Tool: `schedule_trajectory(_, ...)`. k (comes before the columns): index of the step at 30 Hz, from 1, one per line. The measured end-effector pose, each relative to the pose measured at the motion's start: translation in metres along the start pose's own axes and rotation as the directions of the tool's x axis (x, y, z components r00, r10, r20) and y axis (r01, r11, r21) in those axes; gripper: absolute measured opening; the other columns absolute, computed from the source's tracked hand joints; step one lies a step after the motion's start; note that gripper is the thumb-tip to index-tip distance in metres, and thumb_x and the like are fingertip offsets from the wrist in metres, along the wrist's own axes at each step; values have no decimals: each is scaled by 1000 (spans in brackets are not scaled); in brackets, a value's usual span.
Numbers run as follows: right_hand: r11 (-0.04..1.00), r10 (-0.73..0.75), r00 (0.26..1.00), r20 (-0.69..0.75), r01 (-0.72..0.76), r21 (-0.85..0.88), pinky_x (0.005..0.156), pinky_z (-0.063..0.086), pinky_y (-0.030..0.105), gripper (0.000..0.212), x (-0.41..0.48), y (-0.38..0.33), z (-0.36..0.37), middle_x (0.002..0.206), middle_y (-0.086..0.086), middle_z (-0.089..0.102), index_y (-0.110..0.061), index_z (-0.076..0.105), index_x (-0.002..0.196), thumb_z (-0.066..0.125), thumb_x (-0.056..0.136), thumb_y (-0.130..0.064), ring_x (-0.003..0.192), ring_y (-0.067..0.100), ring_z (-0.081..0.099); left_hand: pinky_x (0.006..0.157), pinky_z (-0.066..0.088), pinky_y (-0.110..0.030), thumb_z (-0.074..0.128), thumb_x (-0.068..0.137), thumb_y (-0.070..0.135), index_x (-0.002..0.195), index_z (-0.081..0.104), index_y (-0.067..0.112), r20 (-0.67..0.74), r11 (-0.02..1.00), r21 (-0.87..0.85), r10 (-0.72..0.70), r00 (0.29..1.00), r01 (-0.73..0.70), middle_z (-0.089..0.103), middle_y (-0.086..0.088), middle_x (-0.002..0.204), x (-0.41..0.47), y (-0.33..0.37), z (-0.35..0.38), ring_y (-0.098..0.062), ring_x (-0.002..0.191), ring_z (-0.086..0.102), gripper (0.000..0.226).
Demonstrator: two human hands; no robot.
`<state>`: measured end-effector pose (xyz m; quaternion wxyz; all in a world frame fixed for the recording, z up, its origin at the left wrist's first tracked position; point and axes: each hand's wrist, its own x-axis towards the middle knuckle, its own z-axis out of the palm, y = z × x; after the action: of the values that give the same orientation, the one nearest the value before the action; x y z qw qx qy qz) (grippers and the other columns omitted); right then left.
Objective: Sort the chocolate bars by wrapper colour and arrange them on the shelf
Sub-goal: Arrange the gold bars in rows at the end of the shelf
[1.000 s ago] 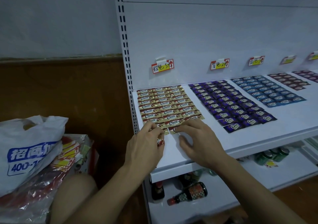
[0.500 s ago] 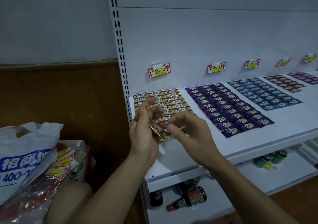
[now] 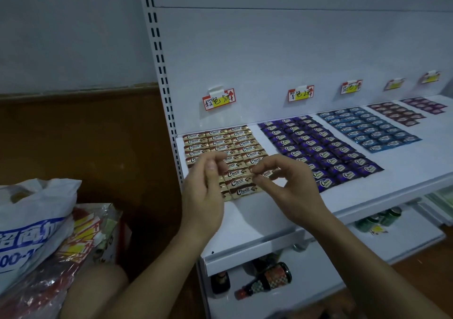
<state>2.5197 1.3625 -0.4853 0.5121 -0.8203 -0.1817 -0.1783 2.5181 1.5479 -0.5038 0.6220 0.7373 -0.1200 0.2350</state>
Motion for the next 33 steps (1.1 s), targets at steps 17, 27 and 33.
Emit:
schedule_trajectory(17, 713, -272, 962, 36, 227, -663, 66, 50, 36, 28, -10, 54, -21, 89, 3, 69, -12, 77, 92, 76, 72, 7, 83, 26, 56, 96, 27, -38, 41, 101, 27, 119, 62, 25, 527, 564, 689, 40, 849, -455, 50, 7, 120, -20, -16, 21, -17, 115, 46, 28)
schedule_trajectory(27, 717, -53, 998, 45, 70, -694, 68, 48, 36, 20, -16, 55, -19, 91, -3, 68, -20, 77, 92, 67, 77, -11, 83, 21, 57, 96, 30, -39, 27, 102, 32, 120, 63, 23, 557, 561, 695, -24, 830, -450, 49, 6, 120, -20, -14, 20, -17, 115, 44, 41)
schedule_trajectory(33, 718, -42, 999, 8, 36, -695, 65, 52, 37, 17, -17, 53, -17, 88, -1, 71, -18, 79, 94, 69, 82, -16, 78, 21, 60, 95, 31, -40, 33, 102, 30, 121, 62, 24, 554, 563, 695, -22, 832, -447, 50, 6, 119, -20, -15, 20, -17, 114, 46, 35)
